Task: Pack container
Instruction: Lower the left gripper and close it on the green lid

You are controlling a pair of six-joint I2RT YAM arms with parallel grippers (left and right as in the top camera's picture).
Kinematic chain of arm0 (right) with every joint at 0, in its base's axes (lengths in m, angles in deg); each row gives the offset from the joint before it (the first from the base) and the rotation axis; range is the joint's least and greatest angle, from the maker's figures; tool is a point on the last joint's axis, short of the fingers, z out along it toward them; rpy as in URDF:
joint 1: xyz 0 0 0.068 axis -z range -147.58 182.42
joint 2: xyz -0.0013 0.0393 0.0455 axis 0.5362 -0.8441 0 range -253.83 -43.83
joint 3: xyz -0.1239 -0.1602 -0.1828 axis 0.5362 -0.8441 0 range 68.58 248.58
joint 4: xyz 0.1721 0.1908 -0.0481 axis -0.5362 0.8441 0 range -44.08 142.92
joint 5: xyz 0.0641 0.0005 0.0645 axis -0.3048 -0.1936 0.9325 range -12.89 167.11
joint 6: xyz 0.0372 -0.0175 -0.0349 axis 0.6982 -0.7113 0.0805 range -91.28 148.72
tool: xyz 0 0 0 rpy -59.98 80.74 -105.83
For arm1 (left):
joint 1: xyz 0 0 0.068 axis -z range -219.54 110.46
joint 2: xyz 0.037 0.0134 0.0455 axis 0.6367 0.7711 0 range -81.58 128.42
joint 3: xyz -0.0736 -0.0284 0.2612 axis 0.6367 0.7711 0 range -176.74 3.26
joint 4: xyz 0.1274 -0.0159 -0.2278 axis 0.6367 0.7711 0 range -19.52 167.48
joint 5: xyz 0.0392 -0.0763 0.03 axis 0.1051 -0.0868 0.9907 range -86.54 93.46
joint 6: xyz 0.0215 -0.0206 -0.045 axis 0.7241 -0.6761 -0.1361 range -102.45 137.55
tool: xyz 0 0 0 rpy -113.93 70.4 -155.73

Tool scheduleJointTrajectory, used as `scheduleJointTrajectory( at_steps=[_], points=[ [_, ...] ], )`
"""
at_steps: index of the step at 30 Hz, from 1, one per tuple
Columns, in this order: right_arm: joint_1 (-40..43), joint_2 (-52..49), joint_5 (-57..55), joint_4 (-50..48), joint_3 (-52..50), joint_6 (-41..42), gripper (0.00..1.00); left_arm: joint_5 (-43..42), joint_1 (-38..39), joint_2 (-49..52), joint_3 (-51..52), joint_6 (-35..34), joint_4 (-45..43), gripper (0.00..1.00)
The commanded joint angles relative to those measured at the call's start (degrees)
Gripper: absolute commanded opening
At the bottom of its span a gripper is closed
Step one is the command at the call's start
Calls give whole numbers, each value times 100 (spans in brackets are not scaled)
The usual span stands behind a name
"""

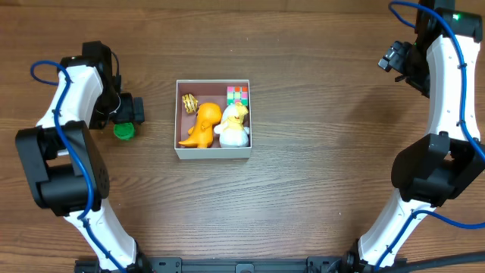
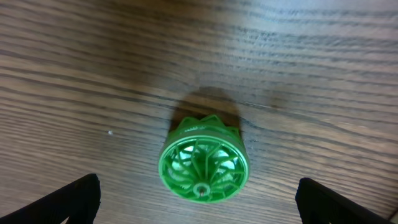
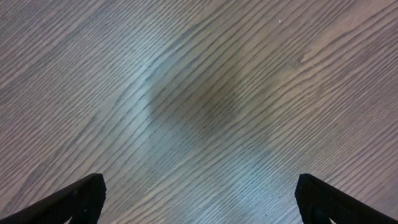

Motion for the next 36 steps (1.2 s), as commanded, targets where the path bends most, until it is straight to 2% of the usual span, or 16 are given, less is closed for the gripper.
scheduleJointTrajectory(
  at_steps=[1, 4, 36],
  points=[
    [4, 37, -31, -15, 0, 26, 100, -129, 15, 238, 70, 85, 2, 100],
    [4, 37, -31, -15, 0, 26, 100, -345, 15, 367, 70, 61, -17, 100],
    [4, 37, -31, -15, 0, 26, 100, -177, 4, 509, 83, -22, -131, 100]
  ],
)
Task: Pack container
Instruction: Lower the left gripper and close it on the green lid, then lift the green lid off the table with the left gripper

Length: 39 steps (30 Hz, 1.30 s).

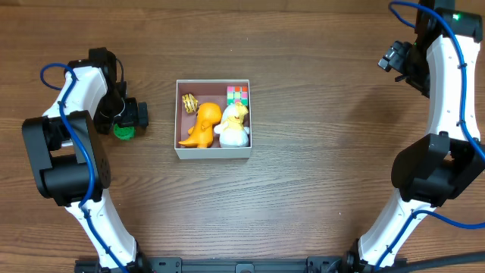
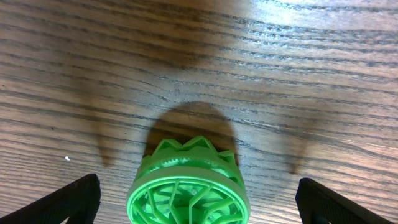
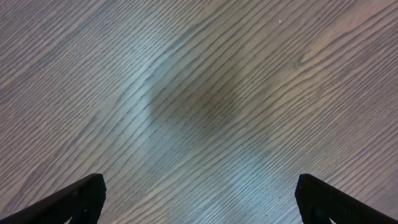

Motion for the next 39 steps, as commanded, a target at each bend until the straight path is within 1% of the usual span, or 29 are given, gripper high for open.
scheduleJointTrajectory(
  at_steps=[1, 14, 20, 24, 26, 28, 29, 30, 31, 32, 34, 35, 36, 39],
  points=[
    [4, 37, -33, -17, 0, 28, 100, 13, 4, 85, 68, -17, -24, 100],
    [4, 37, -33, -17, 0, 28, 100, 50, 4, 310, 72, 7, -26, 100],
    [4, 37, -33, -17, 0, 28, 100, 391, 4, 310, 72, 4, -15, 100],
    [4, 37, -33, -17, 0, 28, 100, 402, 4, 308, 70, -26, -17, 100],
    [4, 37, -33, -17, 0, 28, 100, 402, 4, 308, 70, -46, -17, 94],
    [4, 37, -33, -17, 0, 28, 100, 402, 4, 308, 70, -59, -15, 86],
    [4, 37, -33, -17, 0, 26, 100, 402, 4, 308, 70, -70, -15, 73],
    [4, 37, -33, -17, 0, 28, 100, 404, 4, 308, 70, -120, -15, 71],
    [4, 37, -33, -17, 0, 26, 100, 404, 4, 308, 70, -149, -17, 72],
    [4, 37, -33, -17, 0, 28, 100, 402, 4, 308, 70, -151, -15, 75],
    [4, 37, -33, -17, 0, 26, 100, 400, 4, 308, 70, -151, -13, 76],
    [4, 37, -33, -17, 0, 28, 100, 402, 4, 308, 70, -151, -13, 72],
    [4, 37, -33, -17, 0, 28, 100, 402, 4, 308, 70, -151, -9, 66],
    [4, 37, -33, -17, 0, 28, 100, 402, 4, 308, 70, -151, 9, 52]
  ],
)
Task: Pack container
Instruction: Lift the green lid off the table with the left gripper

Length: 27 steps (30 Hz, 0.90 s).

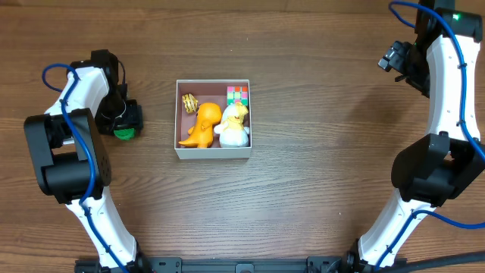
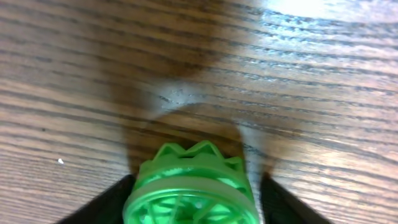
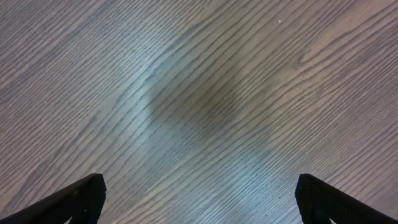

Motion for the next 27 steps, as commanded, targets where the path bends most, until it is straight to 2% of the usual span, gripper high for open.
scheduleJointTrajectory(
  at_steps=[1, 8, 13, 17, 21, 27],
  points=[
    [4, 37, -31, -15, 0, 28, 100, 291, -2, 175, 66, -85, -7, 49],
    [4, 37, -31, -15, 0, 28, 100, 291, -2, 173, 48, -85, 59, 39],
    [4, 37, -31, -15, 0, 28, 100, 291, 0, 170, -293, -81, 358, 41],
    [4, 37, -31, -15, 0, 28, 100, 289, 2, 170, -981, -81, 817, 44],
    [4, 37, -31, -15, 0, 26, 100, 240, 81, 170, -2103, -79, 1488, 44],
    [4, 37, -31, -15, 0, 28, 100, 105, 636, 170, -3506, -35, 2138, 45]
  ],
)
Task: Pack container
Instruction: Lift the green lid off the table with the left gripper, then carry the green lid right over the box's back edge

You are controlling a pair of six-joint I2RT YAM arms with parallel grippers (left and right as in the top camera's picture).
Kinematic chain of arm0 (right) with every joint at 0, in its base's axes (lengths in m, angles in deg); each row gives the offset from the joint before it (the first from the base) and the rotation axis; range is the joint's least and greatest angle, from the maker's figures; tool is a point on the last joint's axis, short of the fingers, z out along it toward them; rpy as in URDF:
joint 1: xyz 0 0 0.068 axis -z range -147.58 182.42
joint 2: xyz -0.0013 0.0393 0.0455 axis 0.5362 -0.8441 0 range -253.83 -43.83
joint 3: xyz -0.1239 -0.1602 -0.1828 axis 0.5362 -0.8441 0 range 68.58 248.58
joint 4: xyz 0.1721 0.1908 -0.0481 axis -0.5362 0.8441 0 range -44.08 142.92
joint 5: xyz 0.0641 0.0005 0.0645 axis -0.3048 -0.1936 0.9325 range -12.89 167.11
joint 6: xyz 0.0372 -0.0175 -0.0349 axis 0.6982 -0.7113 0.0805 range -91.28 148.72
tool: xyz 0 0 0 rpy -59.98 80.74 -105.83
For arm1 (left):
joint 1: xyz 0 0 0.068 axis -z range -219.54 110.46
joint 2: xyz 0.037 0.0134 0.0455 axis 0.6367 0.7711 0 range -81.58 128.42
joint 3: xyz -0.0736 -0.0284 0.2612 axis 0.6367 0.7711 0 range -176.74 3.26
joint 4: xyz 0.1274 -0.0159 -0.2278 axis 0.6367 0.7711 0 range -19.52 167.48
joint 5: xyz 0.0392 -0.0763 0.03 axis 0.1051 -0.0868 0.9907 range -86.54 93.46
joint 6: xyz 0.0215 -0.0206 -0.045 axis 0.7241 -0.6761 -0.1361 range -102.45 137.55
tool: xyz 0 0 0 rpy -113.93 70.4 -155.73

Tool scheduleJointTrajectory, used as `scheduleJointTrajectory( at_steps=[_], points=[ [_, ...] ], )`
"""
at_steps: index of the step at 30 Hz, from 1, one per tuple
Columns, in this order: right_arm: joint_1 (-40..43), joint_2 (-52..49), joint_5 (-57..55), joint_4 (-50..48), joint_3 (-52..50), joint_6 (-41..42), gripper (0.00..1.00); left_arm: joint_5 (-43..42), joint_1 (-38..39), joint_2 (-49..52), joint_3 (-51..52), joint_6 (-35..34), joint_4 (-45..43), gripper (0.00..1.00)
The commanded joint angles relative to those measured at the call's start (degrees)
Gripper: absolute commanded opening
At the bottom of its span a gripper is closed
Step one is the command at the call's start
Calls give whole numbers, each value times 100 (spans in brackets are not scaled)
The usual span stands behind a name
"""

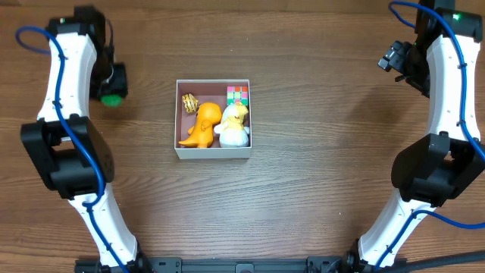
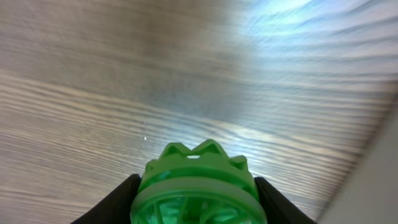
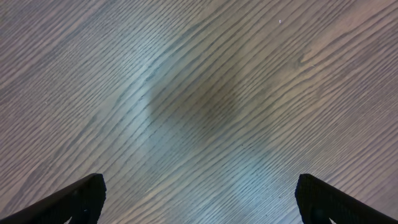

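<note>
A white open box (image 1: 246, 150) sits mid-table holding an orange dinosaur (image 1: 201, 126), a white and yellow toy (image 1: 234, 123), a colour cube (image 1: 237, 93) and a small gold piece (image 1: 189, 101). My left gripper (image 1: 111, 96) is shut on a green ribbed wheel (image 2: 198, 186), held above the table left of the box; its black fingers (image 2: 121, 202) press both sides of it. Far off at the right edge, my right gripper (image 3: 199, 205) stands open over bare wood, with nothing between its fingers.
The wooden table (image 1: 326, 174) surrounds the box on all sides. In the left wrist view, a pale blurred edge (image 2: 373, 180) shows at the right. Both arms' white links run down the left and right sides of the overhead view.
My left gripper, shut on the green wheel on the table beside the box, now holds it raised and farther back. The right arm has not moved.
My left gripper first hung open above the green wheel lying left of the box. Then it stood lower, fingers still wide around the wheel. Then it was shut on the wheel at table level, and now holds it lifted. The right gripper stayed open throughout.
</note>
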Motion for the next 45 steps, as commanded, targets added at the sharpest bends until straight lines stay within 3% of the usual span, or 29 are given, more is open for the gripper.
scheduleJointTrajectory(
  at_steps=[1, 10, 18, 29, 33, 35, 45],
  points=[
    [4, 37, -31, -15, 0, 28, 100, -101, 599, 0, -846, 33, 225, 45],
    [4, 37, -31, -15, 0, 28, 100, -273, 1993, 2, -1172, 13, -94, 50],
    [4, 37, -31, -15, 0, 28, 100, -264, 2957, 4, -1172, -66, -809, 61],
    [4, 37, -31, -15, 0, 28, 100, -166, 3106, 46, -970, -127, -1193, 65],
    [4, 37, -31, -15, 0, 28, 100, -160, 3106, 46, -973, -125, -1200, 77],
    [4, 37, -31, -15, 0, 28, 100, -164, 3106, 46, -973, -127, -1193, 79],
    [4, 37, -31, -15, 0, 28, 100, -273, 3108, 46, -973, -98, -804, 77]
  ],
)
